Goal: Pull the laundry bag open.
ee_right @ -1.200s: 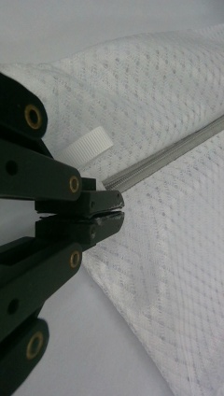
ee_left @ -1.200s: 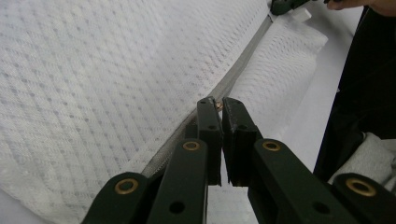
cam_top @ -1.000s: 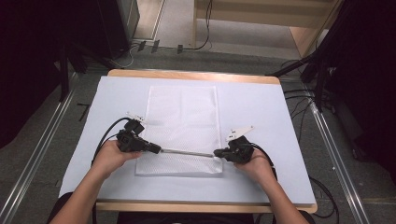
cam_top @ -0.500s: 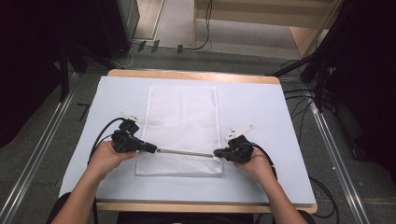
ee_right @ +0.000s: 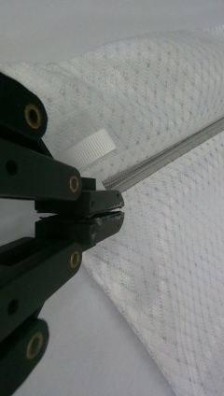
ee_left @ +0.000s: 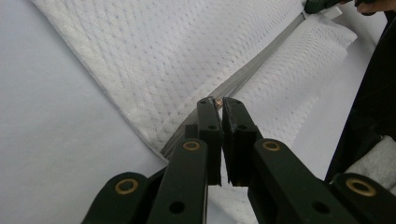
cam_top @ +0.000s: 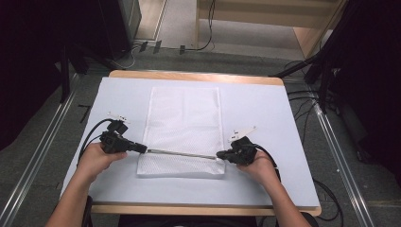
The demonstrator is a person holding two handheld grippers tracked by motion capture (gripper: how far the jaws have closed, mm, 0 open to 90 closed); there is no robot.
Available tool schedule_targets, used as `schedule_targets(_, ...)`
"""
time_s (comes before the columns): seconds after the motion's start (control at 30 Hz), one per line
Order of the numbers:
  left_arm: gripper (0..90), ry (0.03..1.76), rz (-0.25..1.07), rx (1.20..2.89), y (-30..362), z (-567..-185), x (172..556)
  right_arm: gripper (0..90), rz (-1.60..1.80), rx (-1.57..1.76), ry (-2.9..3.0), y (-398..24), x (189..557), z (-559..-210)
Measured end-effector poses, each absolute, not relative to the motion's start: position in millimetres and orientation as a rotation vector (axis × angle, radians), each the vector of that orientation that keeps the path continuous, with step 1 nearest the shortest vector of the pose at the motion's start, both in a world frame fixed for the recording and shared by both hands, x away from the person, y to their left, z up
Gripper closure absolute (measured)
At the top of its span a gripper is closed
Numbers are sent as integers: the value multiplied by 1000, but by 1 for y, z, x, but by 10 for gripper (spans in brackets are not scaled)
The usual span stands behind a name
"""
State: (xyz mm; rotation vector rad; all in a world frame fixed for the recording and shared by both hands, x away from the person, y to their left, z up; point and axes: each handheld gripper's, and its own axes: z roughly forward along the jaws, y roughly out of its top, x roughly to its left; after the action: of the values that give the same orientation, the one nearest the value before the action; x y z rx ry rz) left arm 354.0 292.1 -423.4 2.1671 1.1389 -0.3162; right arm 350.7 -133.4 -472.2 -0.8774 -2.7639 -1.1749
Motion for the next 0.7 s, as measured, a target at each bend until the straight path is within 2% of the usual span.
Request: schedule_targets(0.7, 879, 1202, -290, 2115, 323, -421, 344, 893, -1161, -866, -2753, -134, 354, -472)
